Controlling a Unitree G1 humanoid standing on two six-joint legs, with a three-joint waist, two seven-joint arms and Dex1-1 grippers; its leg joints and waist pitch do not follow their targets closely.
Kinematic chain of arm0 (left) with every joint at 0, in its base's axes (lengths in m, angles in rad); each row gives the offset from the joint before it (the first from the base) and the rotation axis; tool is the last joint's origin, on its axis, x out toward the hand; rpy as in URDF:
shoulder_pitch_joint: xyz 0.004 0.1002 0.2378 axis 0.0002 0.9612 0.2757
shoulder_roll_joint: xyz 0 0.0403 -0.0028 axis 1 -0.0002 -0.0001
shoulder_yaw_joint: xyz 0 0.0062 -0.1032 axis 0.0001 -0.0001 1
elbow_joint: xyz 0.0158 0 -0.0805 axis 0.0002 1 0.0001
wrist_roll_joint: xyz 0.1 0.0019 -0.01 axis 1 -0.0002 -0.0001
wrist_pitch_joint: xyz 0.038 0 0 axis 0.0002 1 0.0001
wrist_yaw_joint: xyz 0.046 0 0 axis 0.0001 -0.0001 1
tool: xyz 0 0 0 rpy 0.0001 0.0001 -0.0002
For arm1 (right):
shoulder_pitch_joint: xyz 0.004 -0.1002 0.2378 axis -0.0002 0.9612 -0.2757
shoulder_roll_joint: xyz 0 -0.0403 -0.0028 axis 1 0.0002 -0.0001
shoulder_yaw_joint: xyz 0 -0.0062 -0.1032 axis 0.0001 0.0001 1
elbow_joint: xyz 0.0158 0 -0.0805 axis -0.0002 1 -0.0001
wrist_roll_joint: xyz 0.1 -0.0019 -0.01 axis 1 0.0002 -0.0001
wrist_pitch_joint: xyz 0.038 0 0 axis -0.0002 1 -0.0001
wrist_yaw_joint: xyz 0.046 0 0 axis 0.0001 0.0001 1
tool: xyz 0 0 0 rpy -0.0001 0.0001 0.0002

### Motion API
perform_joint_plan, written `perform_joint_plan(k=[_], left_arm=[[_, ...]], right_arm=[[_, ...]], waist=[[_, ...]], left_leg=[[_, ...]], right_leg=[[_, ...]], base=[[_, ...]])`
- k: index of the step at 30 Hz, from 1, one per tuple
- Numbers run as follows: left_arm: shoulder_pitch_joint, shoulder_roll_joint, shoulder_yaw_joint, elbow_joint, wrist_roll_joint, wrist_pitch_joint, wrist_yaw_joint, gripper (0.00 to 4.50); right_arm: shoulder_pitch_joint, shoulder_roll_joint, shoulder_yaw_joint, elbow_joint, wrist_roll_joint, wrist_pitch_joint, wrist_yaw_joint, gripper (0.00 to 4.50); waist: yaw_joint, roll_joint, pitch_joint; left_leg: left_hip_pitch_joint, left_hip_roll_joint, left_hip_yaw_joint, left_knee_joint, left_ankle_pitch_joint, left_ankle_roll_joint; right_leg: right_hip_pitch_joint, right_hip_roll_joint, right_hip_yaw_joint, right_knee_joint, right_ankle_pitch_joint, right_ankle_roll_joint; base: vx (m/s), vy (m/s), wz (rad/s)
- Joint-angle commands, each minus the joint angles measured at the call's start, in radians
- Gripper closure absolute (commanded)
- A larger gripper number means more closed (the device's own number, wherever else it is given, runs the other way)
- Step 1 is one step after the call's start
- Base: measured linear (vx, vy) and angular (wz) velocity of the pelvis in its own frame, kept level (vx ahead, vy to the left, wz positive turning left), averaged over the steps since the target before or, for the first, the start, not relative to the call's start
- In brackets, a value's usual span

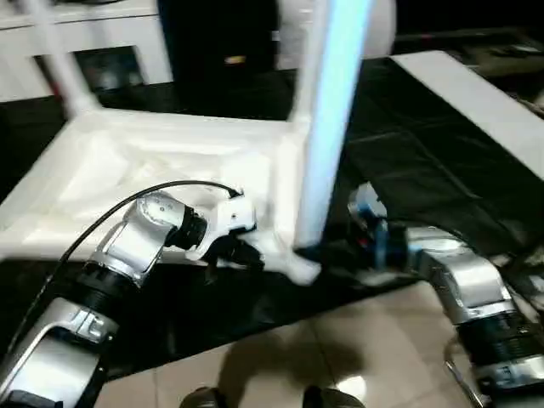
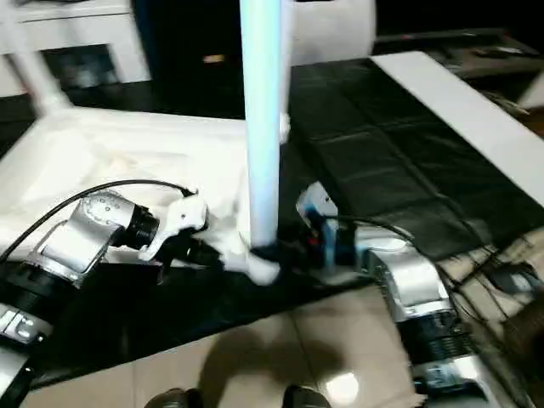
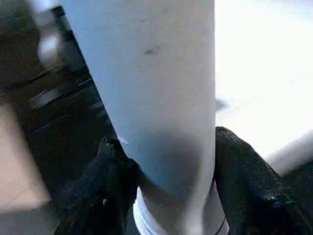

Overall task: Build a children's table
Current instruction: Rotate leg to tighten

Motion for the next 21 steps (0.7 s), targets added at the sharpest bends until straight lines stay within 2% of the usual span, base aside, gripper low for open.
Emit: perform_joint_plan(k=[1,2,3,5,6,7,8,9,12,13,14,15,16,21], left_arm=[[0.002,-0.068,0.006,-0.078,-0.04,0.051,0.04,4.5],[0.002,-0.075,0.008,-0.079,-0.036,0.063,0.054,4.5],[0.001,-0.099,0.014,-0.084,-0.019,0.101,0.103,4.5],[-0.007,-0.142,0.031,-0.08,-0.002,0.149,0.188,4.5],[-0.017,-0.185,0.049,-0.07,0.011,0.182,0.267,4.5],[-0.017,-0.185,0.049,-0.07,0.011,0.182,0.267,4.5],[-0.023,-0.21,0.061,-0.068,0.016,0.201,0.318,4.5],[-0.029,-0.245,0.072,-0.073,0.027,0.228,0.388,4.5],[-0.041,-0.281,0.088,-0.059,0.045,0.232,0.474,4.5],[-0.041,-0.281,0.088,-0.059,0.045,0.232,0.474,4.5],[-0.048,-0.289,0.093,-0.047,0.053,0.222,0.491,4.5],[-0.051,-0.289,0.093,-0.041,0.056,0.215,0.494,4.5],[-0.056,-0.284,0.091,-0.028,0.067,0.197,0.497,4.5],[-0.05,-0.255,0.074,-0.019,0.077,0.168,0.483,4.5]], right_arm=[[-0.016,0.064,0.025,0.013,0.007,0.058,-0.092,2.46],[-0.019,0.076,0.022,0.017,0.003,0.06,-0.113,2.46],[-0.032,0.121,0.012,0.034,-0.013,0.063,-0.191,2.46],[-0.055,0.184,-0.012,0.068,-0.03,0.066,-0.311,2.46],[-0.081,0.242,-0.037,0.114,-0.046,0.058,-0.425,2.46],[-0.081,0.242,-0.037,0.114,-0.046,0.058,-0.425,2.46],[-0.095,0.269,-0.05,0.141,-0.055,0.049,-0.479,2.46],[-0.116,0.309,-0.069,0.184,-0.078,0.025,-0.562,2.46],[-0.131,0.353,-0.099,0.224,-0.073,-0.017,-0.621,2.46],[-0.131,0.353,-0.099,0.224,-0.073,-0.017,-0.621,2.46],[-0.132,0.367,-0.113,0.226,-0.068,-0.04,-0.627,2.11],[-0.132,0.37,-0.116,0.225,-0.067,-0.046,-0.626,2.11],[-0.132,0.373,-0.125,0.222,-0.068,-0.064,-0.624,1.88],[-0.121,0.345,-0.117,0.205,-0.08,-0.089,-0.599,1.38]], waist=[[0.007,-0.001,-0.068],[-0.01,-0.003,-0.068],[-0.019,-0.004,-0.07],[-0.031,-0.002,-0.071],[-0.04,-0.002,-0.076],[-0.04,-0.002,-0.076],[-0.045,-0.002,-0.079],[-0.048,0.0,-0.079],[-0.05,-0.001,-0.085],[-0.05,-0.001,-0.085],[-0.047,0.001,-0.088],[-0.045,0.0,-0.089],[-0.042,-0.001,-0.091],[-0.033,0.001,-0.091]], left_leg=[[0.013,0.028,-0.023,-0.082,-0.355,-0.007],[0.012,0.024,-0.024,-0.077,-0.362,0.0],[0.01,0.022,-0.022,-0.074,-0.352,0.009],[0.007,0.02,-0.022,-0.072,-0.333,0.008],[0.006,0.019,-0.023,-0.069,-0.322,0.001],[0.006,0.019,-0.023,-0.069,-0.322,0.001],[-0.001,0.017,-0.023,-0.068,-0.3,0.01],[-0.001,0.019,-0.022,-0.068,-0.297,0.016],[0.006,0.018,-0.015,-0.063,-0.292,0.036],[0.006,0.018,-0.015,-0.063,-0.292,0.036],[0.004,0.019,-0.012,-0.063,-0.268,0.052],[0.003,0.019,-0.011,-0.063,-0.262,0.056],[0.002,0.018,-0.01,-0.062,-0.247,0.063],[0.003,0.021,-0.01,-0.064,-0.232,0.068]], right_leg=[[0.049,-0.062,0.032,-0.088,-0.581,-0.129],[0.047,-0.062,0.031,-0.094,-0.604,-0.114],[0.046,-0.061,0.032,-0.095,-0.602,-0.113],[0.043,-0.06,0.032,-0.094,-0.597,-0.116],[0.043,-0.059,0.03,-0.092,-0.592,-0.119],[0.043,-0.059,0.03,-0.092,-0.592,-0.119],[0.049,-0.058,0.029,-0.092,-0.566,-0.115],[0.044,-0.054,0.029,-0.09,-0.531,-0.125],[0.044,-0.052,0.032,-0.088,-0.45,-0.158],[0.044,-0.052,0.032,-0.088,-0.45,-0.158],[0.047,-0.05,0.035,-0.081,-0.388,-0.177],[0.048,-0.05,0.035,-0.081,-0.373,-0.181],[0.052,-0.049,0.035,-0.078,-0.349,-0.186],[0.055,-0.05,0.036,-0.073,-0.319,-0.2]], base=[[0.0,0.0,0.0],[0.0,0.0,0.0],[0.0,0.0,0.0],[0.0,0.0,0.0],[0.0,0.0,0.0],[0.0,0.0,0.0],[0.0,0.0,0.0],[0.0,0.0,0.0],[0.0,0.0,0.0],[0.0,0.0,0.0],[0.0,0.0,0.0],[0.0,0.0,0.0],[0.0,0.0,0.0],[0.0,0.0,0.0]])
